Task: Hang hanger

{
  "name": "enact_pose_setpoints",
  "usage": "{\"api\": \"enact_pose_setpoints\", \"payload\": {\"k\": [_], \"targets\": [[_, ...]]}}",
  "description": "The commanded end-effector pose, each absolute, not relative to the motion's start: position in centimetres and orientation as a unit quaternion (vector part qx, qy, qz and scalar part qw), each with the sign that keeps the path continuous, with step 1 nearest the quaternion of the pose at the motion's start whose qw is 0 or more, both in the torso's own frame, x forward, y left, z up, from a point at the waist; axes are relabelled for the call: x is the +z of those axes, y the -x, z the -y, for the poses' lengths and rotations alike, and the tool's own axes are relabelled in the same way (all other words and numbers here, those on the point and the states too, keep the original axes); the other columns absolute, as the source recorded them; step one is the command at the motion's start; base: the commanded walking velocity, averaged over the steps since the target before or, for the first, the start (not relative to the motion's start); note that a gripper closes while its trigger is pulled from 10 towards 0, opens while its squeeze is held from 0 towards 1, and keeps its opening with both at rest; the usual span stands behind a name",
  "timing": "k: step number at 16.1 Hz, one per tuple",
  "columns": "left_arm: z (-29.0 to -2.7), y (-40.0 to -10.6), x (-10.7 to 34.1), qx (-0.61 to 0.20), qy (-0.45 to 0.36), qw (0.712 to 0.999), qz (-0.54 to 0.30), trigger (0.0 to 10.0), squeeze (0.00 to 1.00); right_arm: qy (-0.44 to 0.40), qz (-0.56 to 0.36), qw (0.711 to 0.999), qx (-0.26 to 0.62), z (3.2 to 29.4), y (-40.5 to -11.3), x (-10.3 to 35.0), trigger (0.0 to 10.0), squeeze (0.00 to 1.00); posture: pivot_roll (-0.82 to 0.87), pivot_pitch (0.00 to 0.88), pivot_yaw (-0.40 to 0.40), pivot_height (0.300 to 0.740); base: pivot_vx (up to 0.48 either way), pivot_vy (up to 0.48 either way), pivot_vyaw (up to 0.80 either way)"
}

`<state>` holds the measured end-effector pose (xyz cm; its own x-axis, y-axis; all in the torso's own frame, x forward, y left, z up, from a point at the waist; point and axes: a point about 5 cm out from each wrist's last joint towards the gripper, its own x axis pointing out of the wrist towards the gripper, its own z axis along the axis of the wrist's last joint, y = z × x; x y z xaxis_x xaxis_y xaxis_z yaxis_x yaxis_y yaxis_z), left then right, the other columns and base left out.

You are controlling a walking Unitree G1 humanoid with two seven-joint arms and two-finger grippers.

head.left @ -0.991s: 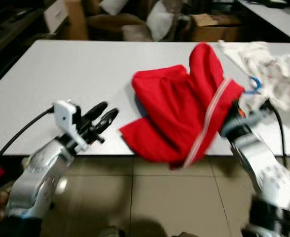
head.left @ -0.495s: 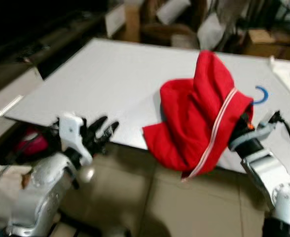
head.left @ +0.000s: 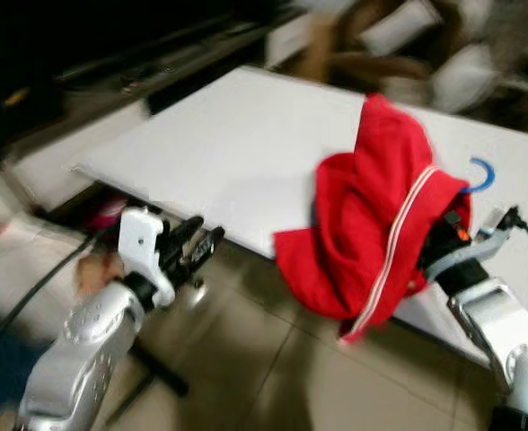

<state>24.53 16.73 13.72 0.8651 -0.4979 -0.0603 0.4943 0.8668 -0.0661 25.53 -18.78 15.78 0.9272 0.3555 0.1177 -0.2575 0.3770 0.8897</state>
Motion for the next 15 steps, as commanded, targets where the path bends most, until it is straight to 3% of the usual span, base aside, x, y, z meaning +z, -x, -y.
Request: {"api": "enact_pose_setpoints", "payload": {"k": [1,9,11,15], "targets": [[-16.8,-24.5,13.7,-0.258,0.02,0.965,-0.041,10.0,0.0,-0.521,-0.045,0.825,0.214,18.2,-25.3,16.4,10.0,0.0,-0.12,0.0,0.027,0.74,0.0,-0.341,0.8],[-16.7,-24.0,13.4,-0.259,0.019,0.964,-0.048,10.0,0.0,-0.509,-0.064,0.819,0.255,16.5,-24.5,16.2,10.0,0.0,-0.11,0.0,0.02,0.74,0.0,-0.34,0.8],[-16.9,-23.6,13.2,-0.265,0.058,0.961,-0.058,10.0,0.0,-0.509,-0.07,0.817,0.262,16.1,-24.2,15.9,10.0,0.0,-0.1,0.0,0.02,0.74,0.0,0.0,0.8],[-17.3,-23.3,13.0,-0.264,0.06,0.961,-0.062,10.0,0.0,-0.507,-0.081,0.816,0.266,16.0,-23.8,15.3,10.0,0.0,-0.1,0.0,0.02,0.74,0.0,0.48,0.8]]}}
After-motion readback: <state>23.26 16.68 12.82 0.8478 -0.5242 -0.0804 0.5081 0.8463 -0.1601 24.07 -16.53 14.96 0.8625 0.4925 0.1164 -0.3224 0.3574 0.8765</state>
